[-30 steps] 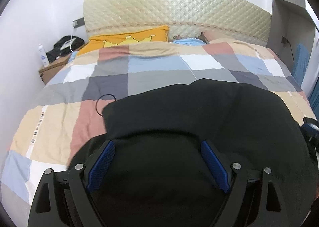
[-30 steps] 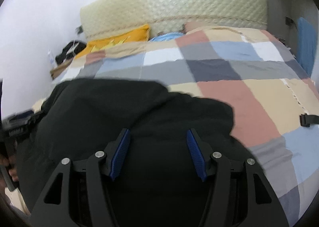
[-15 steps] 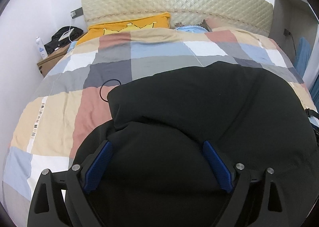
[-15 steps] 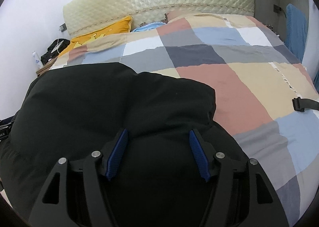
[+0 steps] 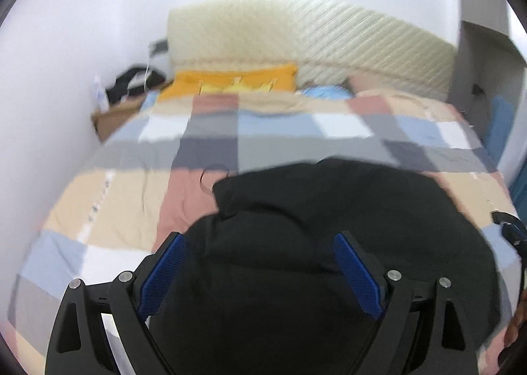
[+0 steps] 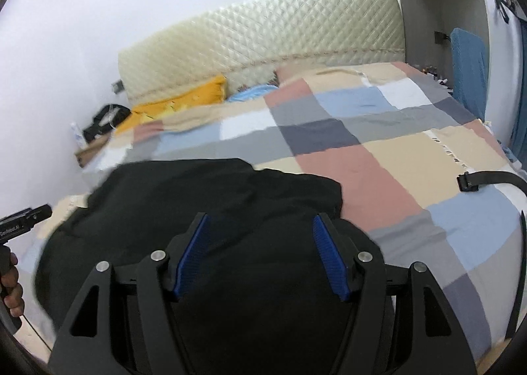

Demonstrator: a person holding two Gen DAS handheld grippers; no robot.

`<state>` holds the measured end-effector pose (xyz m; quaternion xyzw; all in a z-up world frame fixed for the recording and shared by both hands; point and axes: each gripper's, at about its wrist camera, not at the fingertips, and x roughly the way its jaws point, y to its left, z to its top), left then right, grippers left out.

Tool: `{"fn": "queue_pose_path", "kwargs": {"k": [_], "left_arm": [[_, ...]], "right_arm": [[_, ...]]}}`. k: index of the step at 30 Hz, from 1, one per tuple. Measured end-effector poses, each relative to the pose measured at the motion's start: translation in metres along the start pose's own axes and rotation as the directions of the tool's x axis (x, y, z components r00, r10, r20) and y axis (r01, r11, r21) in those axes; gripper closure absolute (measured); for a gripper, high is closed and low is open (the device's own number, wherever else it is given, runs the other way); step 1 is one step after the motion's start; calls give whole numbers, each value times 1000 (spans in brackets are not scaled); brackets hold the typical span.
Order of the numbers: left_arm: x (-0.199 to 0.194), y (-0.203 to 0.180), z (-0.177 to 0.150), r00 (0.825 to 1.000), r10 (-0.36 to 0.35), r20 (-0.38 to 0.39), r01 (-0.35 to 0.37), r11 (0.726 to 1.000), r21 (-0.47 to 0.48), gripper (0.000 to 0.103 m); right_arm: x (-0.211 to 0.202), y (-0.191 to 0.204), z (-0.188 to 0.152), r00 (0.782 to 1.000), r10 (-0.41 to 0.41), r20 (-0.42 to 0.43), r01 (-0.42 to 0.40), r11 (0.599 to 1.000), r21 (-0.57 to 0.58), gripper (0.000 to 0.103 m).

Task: Fold large clothes
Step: 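Open the right gripper and pull both grippers back from the jacket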

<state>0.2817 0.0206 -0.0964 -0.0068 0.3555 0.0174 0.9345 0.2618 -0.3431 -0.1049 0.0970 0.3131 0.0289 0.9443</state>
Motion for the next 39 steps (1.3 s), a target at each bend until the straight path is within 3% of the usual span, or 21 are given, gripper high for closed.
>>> {"fn": "queue_pose_path", "kwargs": {"k": [5,11,17,19,25,29,33,39], "left_arm": [[-95,-23,13,993,-20,115,15,999,45,11],[-179,-30,15,973,43,229,-51,998,32,11],[-255,-33,0,945,33,325,-45,999,30,11],[-279,-34,-9,939,-9,344,-2,1000,31,11],[-317,-34,-30,937,-65,343,55,998,38,11],[-346,-22,-40,925,-75,372,78,997,7,11],[-354,-20,-53,925,-82,370,95,995,-15,10],[-340,-23,-79,946,-107,306,121,992,-27,10]], "right_arm": [[-64,29,13,996,5,84,-1,998,-58,35],[-154,55,28,971,58,230,-45,997,-61,29],[-230,80,29,950,76,304,-51,995,-89,29],[-250,85,26,940,94,327,-69,994,-87,28],[-299,98,7,917,113,382,-70,990,-125,25],[-318,95,-8,912,125,390,-86,989,-117,25],[-320,93,-27,930,102,352,-65,991,-116,24],[-310,85,-61,958,85,275,-67,995,-74,24]]}}
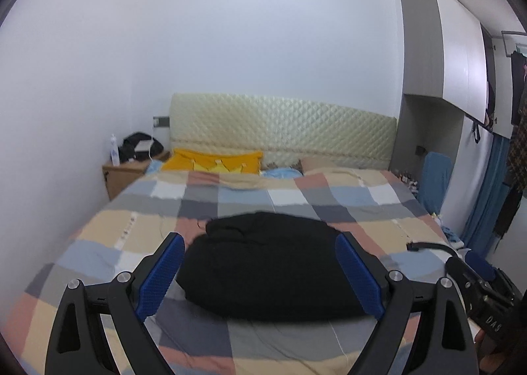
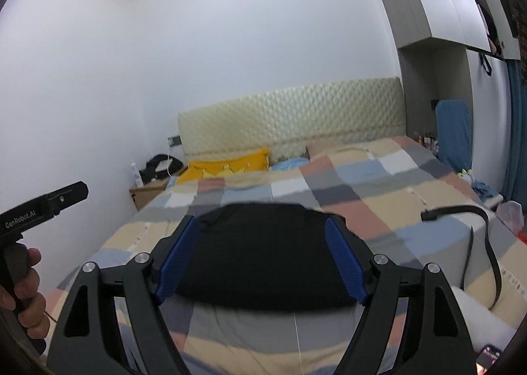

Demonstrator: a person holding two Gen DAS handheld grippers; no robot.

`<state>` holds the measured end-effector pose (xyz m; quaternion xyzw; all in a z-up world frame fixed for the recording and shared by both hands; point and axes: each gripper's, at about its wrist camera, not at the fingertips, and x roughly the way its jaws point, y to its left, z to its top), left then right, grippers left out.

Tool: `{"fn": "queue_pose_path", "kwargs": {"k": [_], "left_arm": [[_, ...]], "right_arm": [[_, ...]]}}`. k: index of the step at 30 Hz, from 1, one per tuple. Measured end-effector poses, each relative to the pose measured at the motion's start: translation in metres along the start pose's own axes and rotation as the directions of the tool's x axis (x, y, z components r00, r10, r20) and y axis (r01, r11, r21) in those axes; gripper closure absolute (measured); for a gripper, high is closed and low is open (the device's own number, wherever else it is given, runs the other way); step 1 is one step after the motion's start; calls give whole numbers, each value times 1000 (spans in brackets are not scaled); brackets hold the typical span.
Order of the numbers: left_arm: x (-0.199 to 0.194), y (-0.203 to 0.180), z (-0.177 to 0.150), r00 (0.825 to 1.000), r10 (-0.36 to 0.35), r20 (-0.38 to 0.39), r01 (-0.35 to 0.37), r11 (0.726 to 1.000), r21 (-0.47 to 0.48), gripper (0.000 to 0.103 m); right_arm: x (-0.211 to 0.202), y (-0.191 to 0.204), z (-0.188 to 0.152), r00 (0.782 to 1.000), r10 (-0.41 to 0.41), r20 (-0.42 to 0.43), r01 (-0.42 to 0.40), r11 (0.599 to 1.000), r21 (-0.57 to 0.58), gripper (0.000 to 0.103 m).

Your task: Fold large clothes

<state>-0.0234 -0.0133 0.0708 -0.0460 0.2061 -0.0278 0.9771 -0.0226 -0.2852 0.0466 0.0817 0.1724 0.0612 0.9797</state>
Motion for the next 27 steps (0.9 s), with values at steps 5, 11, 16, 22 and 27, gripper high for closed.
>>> {"fn": "queue_pose_path", "kwargs": {"k": [5,11,16,22,27], "left_arm": [[12,-16,-32,997,-35,-70,39,998,50,10],[41,-19,-61,986,-32,-161,37,999,29,10],[56,-6,-74,977,-20,-212,13,999,-37,10],[53,-7,-78,974,-28,-223,25,1000,-16,10],[53,-10,-79,974,-23,-225,24,1000,1,10]], "right_arm": [[2,-5,-25,1000,6,-30,-6,1000,4,23],[5,-11,-39,998,1,-60,1,1000,29,23],[6,-14,-47,997,-20,-79,23,999,40,20],[15,-10,-54,992,-41,-118,42,999,13,19],[16,-5,-56,991,-57,-122,57,998,1,0]]}}
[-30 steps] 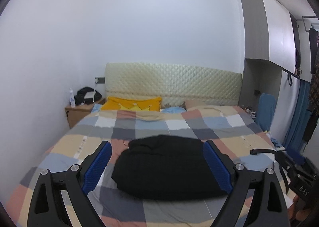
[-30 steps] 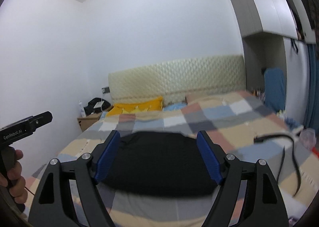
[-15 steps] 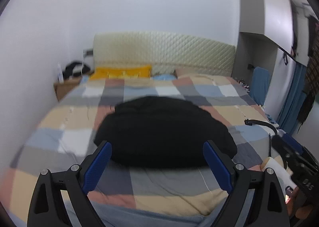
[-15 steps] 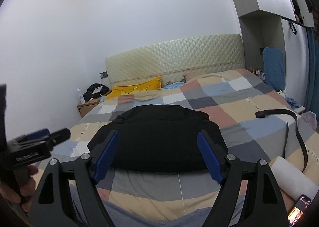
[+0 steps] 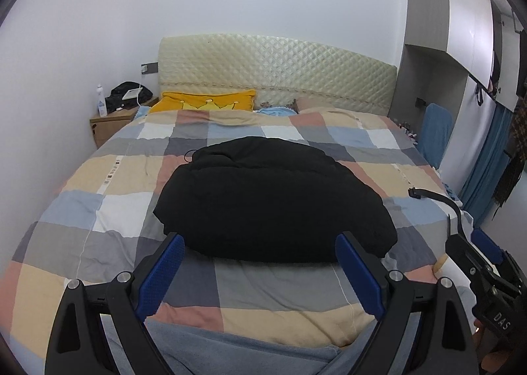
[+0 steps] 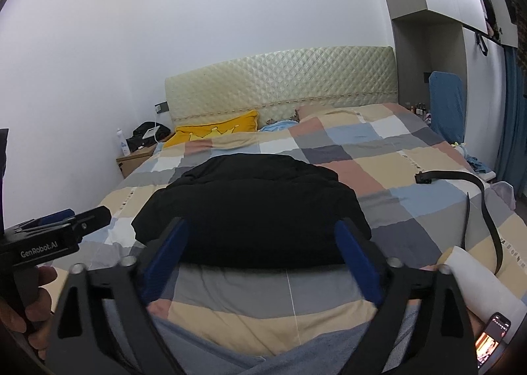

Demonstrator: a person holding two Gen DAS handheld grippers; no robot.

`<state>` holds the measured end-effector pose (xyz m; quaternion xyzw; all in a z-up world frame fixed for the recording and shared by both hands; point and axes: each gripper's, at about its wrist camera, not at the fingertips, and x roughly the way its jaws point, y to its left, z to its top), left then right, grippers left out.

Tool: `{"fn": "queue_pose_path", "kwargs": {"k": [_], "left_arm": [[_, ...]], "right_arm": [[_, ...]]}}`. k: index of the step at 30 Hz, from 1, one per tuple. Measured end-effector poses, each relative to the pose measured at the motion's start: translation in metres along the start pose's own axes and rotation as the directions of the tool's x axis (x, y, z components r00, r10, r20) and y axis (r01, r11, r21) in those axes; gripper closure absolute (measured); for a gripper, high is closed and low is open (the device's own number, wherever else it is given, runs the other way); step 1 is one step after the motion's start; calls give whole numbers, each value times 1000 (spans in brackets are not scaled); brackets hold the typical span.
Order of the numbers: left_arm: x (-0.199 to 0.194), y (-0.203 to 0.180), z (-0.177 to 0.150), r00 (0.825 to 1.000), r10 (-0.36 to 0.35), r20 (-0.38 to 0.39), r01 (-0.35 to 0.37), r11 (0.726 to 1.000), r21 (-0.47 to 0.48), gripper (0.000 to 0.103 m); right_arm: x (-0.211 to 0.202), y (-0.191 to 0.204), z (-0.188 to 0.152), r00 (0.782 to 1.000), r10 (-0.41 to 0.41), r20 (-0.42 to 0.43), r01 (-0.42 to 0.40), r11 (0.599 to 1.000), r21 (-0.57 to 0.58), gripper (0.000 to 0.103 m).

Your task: Fold large clothes

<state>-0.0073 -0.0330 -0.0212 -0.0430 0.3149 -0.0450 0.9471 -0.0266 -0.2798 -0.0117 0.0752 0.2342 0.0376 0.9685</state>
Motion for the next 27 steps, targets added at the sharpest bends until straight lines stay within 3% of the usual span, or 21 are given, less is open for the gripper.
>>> {"fn": "queue_pose_path", "kwargs": {"k": [10,27], "left_arm": [[-3,-2,2,1000,-12,8,12,1000,2,10],[-4,-3,3,999,31,11,-31,999,29,10]], "right_arm": [[-3,0,2,1000,-9,9,9,1000,9,0],[-10,2,1,1000,-5,-4,5,1000,0,0]]}}
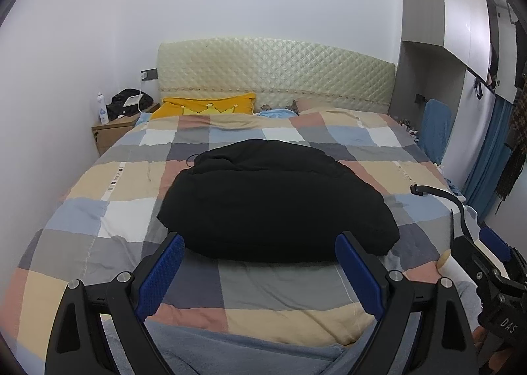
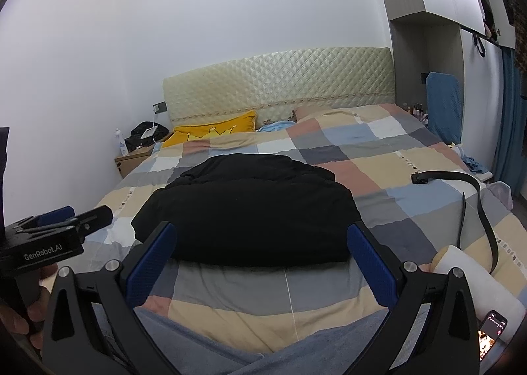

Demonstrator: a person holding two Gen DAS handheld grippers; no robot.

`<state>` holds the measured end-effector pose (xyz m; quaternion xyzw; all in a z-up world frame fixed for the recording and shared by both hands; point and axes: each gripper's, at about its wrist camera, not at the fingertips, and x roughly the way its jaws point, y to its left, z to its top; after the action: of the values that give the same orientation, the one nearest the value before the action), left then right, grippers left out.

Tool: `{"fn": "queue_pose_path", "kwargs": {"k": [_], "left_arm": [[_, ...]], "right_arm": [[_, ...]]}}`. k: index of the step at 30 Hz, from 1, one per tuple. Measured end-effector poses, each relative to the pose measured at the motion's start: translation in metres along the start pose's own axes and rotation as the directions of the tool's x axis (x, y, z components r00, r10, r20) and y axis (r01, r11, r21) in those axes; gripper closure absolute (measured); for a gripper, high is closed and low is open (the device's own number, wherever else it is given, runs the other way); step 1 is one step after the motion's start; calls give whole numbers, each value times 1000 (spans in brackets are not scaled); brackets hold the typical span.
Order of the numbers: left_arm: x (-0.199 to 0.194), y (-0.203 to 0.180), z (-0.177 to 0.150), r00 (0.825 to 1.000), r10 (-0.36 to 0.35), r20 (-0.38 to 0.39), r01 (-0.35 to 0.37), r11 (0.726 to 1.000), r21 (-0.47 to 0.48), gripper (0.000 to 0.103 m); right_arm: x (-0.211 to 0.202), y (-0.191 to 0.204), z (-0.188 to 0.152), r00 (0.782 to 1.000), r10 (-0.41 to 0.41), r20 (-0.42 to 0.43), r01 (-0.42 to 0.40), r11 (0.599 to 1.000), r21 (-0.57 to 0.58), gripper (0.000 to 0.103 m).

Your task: Fold large clothes

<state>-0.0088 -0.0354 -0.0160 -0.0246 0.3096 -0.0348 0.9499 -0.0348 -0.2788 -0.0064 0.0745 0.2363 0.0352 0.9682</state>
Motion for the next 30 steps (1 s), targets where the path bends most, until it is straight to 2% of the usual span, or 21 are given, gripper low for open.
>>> {"fn": "queue_pose_path", "kwargs": {"k": [3,7,10,17,30], "left_arm": [[-1,-1,-2,1000,27,0,-27,999,21,10],[-4,-10,-5,1000,-2,-7,2,999,51,10],[-8,-14,-5,1000,-23,1,23,999,47,10],[-10,-14,-4,1000,-24,-3,24,999,31,10],[-17,0,-7,1000,11,-1,-11,1000,4,10]], "right_arm": [[-1,1,0,1000,0,-2,0,1000,-1,0],[-3,-1,0,1000,-8,0,8,1000,2,0],[-1,-4,-2,1000,-26,-5,26,1000,-2,0],[-3,-9,-3,999,-35,-8,35,999,4,0],[-10,-5,-2,1000,-30,0,30,999,-13,0]]}}
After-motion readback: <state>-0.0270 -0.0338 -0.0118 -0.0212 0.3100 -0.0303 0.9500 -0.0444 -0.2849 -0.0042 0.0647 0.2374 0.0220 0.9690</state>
